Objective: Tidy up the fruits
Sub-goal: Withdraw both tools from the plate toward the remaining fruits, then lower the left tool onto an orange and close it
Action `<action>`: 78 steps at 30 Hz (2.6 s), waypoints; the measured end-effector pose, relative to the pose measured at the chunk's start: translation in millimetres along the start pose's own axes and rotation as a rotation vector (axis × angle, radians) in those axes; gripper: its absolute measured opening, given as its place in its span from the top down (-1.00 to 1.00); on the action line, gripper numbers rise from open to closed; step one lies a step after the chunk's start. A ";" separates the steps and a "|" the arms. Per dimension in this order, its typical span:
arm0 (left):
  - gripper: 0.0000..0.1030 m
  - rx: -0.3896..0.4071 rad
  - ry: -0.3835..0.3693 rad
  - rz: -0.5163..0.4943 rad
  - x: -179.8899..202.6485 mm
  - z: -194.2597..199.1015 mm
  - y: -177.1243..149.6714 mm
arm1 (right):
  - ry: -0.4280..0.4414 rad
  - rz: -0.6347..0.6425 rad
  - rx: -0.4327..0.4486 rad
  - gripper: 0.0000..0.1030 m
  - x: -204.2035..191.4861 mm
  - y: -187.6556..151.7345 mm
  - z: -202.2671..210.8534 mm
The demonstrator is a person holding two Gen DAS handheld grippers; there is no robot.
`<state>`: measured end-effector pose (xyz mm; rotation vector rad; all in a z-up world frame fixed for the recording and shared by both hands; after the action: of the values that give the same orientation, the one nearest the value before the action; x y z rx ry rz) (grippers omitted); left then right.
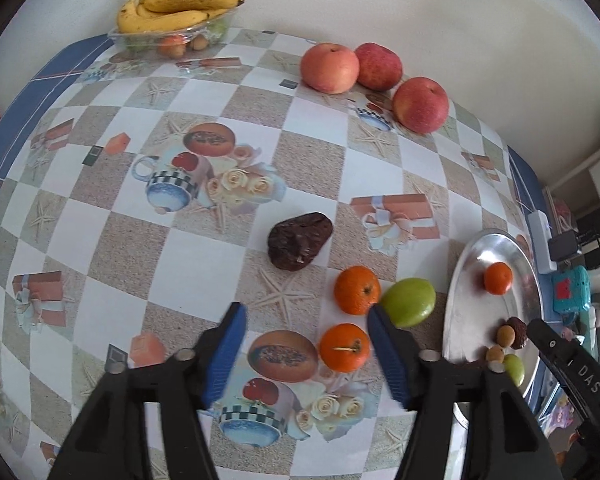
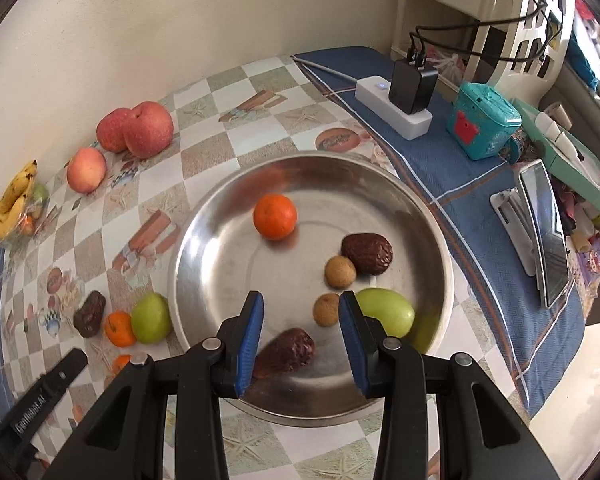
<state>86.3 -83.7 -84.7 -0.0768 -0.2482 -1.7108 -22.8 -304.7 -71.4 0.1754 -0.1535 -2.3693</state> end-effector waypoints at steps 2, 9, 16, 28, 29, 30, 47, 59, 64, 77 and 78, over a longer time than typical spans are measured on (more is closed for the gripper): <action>-0.73 0.008 0.020 0.013 -7.6 1.3 3.8 | 0.017 0.007 0.001 0.11 -10.3 3.4 1.0; -1.00 0.034 0.113 0.100 -45.6 0.0 17.5 | 0.017 0.061 -0.019 -0.61 -38.6 11.3 -11.8; -1.00 0.027 0.152 0.141 -74.3 -2.3 25.5 | 0.005 0.108 -0.045 -0.85 -48.7 17.7 -21.4; -1.00 -0.006 0.095 0.214 -96.4 -3.0 23.2 | 0.057 0.172 -0.075 -0.85 -76.4 7.5 -17.0; -1.00 -0.012 0.078 0.209 -92.6 -4.1 21.5 | 0.063 0.181 -0.083 -0.85 -79.7 4.6 -17.4; -1.00 -0.015 0.065 0.205 -89.4 -4.6 20.6 | 0.066 0.188 -0.086 -0.85 -82.4 2.1 -17.4; -1.00 -0.094 0.039 0.080 -39.1 -31.1 1.2 | -0.004 0.244 -0.171 -0.85 -81.3 -20.9 -41.1; -0.96 -0.156 -0.010 0.003 1.0 -47.8 -20.2 | -0.022 0.196 -0.165 -0.85 -54.4 -12.3 -38.9; -0.84 -0.153 -0.021 -0.028 15.2 -50.5 -24.0 | -0.028 0.181 -0.158 -0.85 -44.9 -10.5 -37.6; -0.25 -0.144 -0.029 -0.081 37.3 -55.7 -21.7 | -0.050 0.178 -0.156 -0.85 -34.0 -10.7 -39.5; -0.25 -0.147 -0.030 -0.081 36.5 -56.4 -21.9 | -0.050 0.181 -0.157 -0.85 -34.3 -10.8 -39.6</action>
<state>64.2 -127.8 -135.3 -0.2036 -0.1491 -1.8075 1.2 -275.4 -109.3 0.0256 -0.0065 -2.1950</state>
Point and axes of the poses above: each gripper's, at about its wrist camera, not at the fingertips, and z roughly against the way its jaws point, x to its right, y to its top, the point moved 8 cm from there along -z, roughly the way its jaws point, and after that the axes turned 10 degrees about -x, right-handed, at the moved point
